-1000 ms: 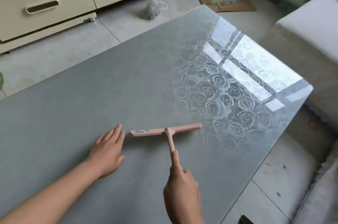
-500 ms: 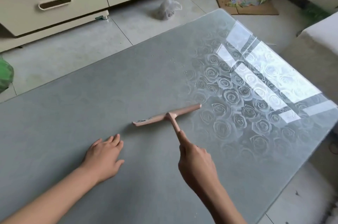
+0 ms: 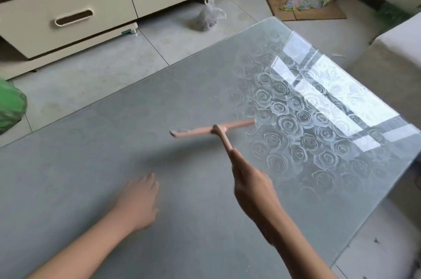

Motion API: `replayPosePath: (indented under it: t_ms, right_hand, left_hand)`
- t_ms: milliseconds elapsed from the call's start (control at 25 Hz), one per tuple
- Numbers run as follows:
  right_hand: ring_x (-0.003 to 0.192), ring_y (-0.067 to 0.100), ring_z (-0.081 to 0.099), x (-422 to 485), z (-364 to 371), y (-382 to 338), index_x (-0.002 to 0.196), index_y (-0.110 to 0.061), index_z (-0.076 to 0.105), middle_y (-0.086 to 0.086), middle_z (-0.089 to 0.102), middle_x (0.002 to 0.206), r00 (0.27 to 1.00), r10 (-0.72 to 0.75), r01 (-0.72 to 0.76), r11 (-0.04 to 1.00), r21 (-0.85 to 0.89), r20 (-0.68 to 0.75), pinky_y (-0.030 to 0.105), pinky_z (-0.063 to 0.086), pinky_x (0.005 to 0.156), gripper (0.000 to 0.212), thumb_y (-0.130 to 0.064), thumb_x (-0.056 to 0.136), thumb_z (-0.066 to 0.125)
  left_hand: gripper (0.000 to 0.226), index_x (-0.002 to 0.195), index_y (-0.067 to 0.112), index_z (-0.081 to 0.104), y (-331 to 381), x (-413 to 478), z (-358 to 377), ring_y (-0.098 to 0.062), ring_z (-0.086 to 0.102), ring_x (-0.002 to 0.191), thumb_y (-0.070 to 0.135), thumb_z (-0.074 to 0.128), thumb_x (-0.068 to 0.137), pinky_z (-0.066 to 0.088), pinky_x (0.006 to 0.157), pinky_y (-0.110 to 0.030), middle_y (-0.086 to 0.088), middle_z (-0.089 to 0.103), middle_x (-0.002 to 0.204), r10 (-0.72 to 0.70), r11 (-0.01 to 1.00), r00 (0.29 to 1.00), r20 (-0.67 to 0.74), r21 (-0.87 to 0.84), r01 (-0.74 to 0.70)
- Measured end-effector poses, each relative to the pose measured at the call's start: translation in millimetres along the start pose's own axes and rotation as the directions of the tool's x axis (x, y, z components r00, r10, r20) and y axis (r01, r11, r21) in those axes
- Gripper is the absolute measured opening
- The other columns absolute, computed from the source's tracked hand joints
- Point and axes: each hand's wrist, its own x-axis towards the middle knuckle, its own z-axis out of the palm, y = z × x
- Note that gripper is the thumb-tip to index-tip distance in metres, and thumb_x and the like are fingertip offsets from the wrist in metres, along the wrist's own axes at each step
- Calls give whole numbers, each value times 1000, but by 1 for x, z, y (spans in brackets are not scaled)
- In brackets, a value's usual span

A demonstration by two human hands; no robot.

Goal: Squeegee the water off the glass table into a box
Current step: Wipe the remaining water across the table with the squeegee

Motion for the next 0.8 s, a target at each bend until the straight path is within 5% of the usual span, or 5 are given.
replayPosePath:
  t_ms: [200,480,640,800]
  right_hand:
    - [78,16,58,-143,-29,78,136,-46,40,-4,60,82,984,148,-149,989,4,102,22,39,69,47,-27,95,51]
    - [77,16,67,-316,-23,120,132,-43,47,-6,67,85,959,281,-278,959,-54,50,30,53,70,52,-25,86,63]
    - [82,24,58,-308,7,113,145,-46,4,1,55,92,933,356,-347,930,-121,61,34,47,75,66,-26,95,44]
    - [86,36,53,-186,17,89,148,-42,18,12,52,89,959,283,-283,957,-69,-18,38,42,71,57,-21,98,36]
  left_hand:
    - [76,151,4,3,32,-13,-1,-28,-2,148,43,40,96,8,119,-46,-16,-9,159,-99,995,989,-111,-29,97]
    - [100,151,5,-5,95,-34,31,-27,-5,148,59,50,87,8,119,-45,-17,-15,158,121,992,982,-141,40,-117]
    - [111,151,6,-3,109,-31,37,-33,-6,147,65,58,80,9,118,-45,-20,-13,157,139,985,983,-121,118,-124]
    - [113,152,10,-1,104,-27,42,-28,-3,148,71,57,76,13,118,-43,-15,-10,159,145,983,975,-169,136,-122]
